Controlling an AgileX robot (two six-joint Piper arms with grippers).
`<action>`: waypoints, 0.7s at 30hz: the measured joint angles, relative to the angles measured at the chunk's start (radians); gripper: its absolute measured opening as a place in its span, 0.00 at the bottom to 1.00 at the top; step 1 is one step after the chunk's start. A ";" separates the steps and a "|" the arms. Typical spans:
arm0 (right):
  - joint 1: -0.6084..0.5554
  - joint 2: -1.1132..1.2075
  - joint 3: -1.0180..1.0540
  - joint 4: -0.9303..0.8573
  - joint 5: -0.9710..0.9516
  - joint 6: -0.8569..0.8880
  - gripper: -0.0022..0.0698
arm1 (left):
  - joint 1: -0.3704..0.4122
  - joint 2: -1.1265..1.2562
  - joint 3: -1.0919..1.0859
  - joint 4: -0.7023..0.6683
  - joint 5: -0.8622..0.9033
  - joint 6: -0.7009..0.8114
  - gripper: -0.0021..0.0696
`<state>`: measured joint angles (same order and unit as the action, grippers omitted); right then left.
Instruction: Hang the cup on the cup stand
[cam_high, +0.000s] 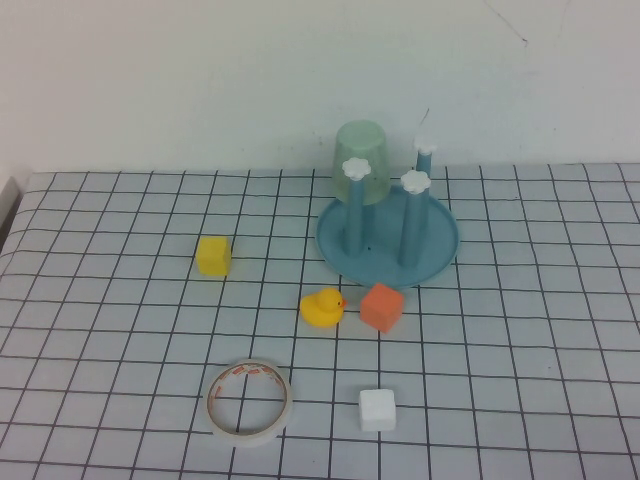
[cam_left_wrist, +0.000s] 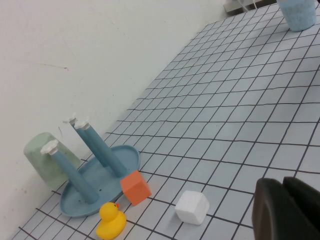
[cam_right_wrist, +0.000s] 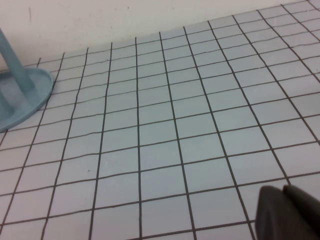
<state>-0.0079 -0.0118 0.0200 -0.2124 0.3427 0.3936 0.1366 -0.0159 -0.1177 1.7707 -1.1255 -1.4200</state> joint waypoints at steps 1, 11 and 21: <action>0.000 0.000 0.000 0.000 0.000 -0.002 0.03 | 0.000 0.000 0.000 0.000 0.000 0.000 0.03; 0.000 0.000 0.000 0.000 0.002 -0.006 0.03 | 0.000 0.000 0.000 0.000 0.000 0.000 0.03; 0.000 0.000 0.000 0.000 0.002 -0.006 0.03 | 0.000 0.000 0.006 -0.108 0.161 0.000 0.03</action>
<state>-0.0079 -0.0118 0.0200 -0.2124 0.3445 0.3879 0.1366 -0.0159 -0.1117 1.6626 -0.9648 -1.4200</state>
